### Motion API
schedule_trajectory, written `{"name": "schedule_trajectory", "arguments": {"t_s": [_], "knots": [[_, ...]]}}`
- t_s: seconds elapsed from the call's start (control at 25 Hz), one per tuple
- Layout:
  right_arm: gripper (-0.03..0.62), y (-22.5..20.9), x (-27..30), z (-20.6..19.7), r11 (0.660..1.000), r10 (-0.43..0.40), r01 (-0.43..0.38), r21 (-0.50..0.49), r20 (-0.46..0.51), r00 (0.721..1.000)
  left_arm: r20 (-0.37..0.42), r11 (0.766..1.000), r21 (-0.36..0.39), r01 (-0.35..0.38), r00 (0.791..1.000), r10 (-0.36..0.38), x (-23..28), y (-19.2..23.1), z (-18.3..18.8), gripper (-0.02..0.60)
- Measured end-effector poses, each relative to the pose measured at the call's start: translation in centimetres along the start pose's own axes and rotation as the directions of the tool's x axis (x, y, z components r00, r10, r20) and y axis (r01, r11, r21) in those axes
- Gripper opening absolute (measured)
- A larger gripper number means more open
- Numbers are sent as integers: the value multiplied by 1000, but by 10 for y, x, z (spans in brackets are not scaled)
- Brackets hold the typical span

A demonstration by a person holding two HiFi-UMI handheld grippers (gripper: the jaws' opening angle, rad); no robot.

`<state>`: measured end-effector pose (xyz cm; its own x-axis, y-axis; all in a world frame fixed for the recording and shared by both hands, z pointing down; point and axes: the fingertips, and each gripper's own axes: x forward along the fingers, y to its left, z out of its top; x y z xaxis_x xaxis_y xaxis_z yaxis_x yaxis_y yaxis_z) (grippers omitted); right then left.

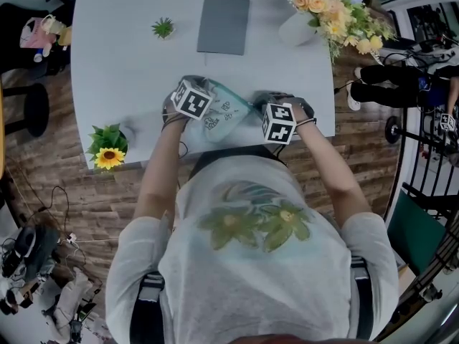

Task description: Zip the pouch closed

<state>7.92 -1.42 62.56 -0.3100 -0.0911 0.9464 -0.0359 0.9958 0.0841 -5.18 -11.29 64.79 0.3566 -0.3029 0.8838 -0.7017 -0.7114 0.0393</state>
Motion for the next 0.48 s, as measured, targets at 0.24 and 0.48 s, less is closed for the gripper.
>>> {"name": "schedule_trajectory", "arguments": {"t_s": [0.24, 0.48], "knots": [[20, -4, 2, -2, 994, -62, 62, 93, -3, 998, 0, 997, 67, -34, 999, 34, 3, -2, -1, 23], [21, -6, -13, 2, 965, -116, 103, 239, 41, 992, 94, 992, -122, -27, 995, 39, -27, 4, 12, 42]]}}
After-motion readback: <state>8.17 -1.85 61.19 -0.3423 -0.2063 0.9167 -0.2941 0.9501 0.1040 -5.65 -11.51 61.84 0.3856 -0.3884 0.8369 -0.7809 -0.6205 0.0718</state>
